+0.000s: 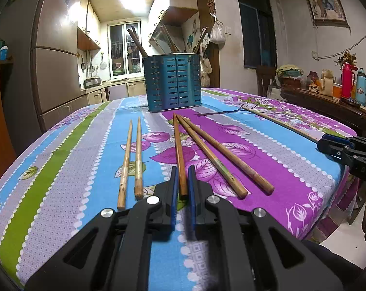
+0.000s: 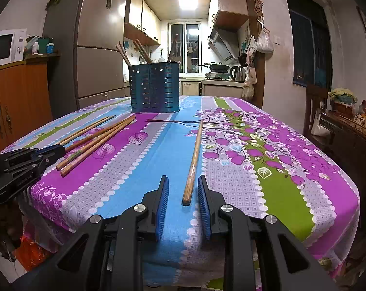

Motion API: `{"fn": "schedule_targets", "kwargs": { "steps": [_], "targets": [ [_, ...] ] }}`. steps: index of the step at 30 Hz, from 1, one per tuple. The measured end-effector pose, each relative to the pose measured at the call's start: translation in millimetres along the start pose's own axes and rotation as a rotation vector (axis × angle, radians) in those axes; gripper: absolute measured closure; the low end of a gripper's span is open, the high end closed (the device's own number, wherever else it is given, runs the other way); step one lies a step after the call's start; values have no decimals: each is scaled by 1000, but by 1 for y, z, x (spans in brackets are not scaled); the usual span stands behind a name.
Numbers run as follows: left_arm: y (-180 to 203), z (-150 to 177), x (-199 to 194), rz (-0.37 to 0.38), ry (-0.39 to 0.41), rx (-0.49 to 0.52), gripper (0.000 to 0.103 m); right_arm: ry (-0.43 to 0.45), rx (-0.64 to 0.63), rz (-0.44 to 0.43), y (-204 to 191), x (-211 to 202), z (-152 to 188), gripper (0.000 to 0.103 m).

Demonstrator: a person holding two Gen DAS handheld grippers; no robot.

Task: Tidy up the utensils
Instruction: 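Close the left gripper on a chopstick while the right gripper grasps another, then lift both chopsticks upright and carry them above the blue holder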

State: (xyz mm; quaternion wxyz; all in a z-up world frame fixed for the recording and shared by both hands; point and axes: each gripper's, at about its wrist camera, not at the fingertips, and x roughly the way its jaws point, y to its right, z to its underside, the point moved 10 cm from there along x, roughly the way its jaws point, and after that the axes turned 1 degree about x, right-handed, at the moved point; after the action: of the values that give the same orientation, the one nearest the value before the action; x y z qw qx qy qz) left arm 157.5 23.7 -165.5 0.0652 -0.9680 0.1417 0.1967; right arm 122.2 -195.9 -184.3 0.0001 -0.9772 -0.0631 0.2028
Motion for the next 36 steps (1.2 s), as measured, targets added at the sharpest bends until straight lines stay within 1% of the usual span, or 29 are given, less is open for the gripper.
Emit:
{"fn": "schedule_targets", "kwargs": {
  "steps": [11, 12, 14, 15, 17, 22, 25, 28, 32, 34, 36],
  "targets": [
    [1, -1, 1, -8, 11, 3, 96, 18, -7, 3, 1, 2, 0, 77],
    [1, -1, 1, -9, 9, 2, 97, 23, -6, 4, 1, 2, 0, 77],
    [0, -2, 1, -11, 6, -1, 97, 29, -5, 1, -1, 1, 0, 89],
    [0, -3, 1, -11, 3, -5, 97, 30, -4, 2, -2, 1, 0, 92],
    [0, -4, 1, -11, 0, -7, 98, 31, 9, -3, 0, 1, -1, 95],
    [1, -14, -4, -9, 16, -2, 98, 53, 26, -7, 6, -8, -12, 95],
    [0, -30, -14, -5, 48, 1, 98, 83, 16, -14, 7, -21, -28, 95],
    [-1, -54, -28, 1, 94, 7, 98, 141, -19, -20, 5, -42, -58, 95],
    [-4, -99, -41, 13, 172, 30, 98, 223, -81, -30, 5, -64, -103, 95],
    [-6, -119, -43, 20, 200, 38, 98, 252, -100, -43, 5, -70, -123, 95],
    [-8, -147, -40, 31, 223, 45, 98, 273, -116, -57, 6, -70, -144, 95]
  ]
}}
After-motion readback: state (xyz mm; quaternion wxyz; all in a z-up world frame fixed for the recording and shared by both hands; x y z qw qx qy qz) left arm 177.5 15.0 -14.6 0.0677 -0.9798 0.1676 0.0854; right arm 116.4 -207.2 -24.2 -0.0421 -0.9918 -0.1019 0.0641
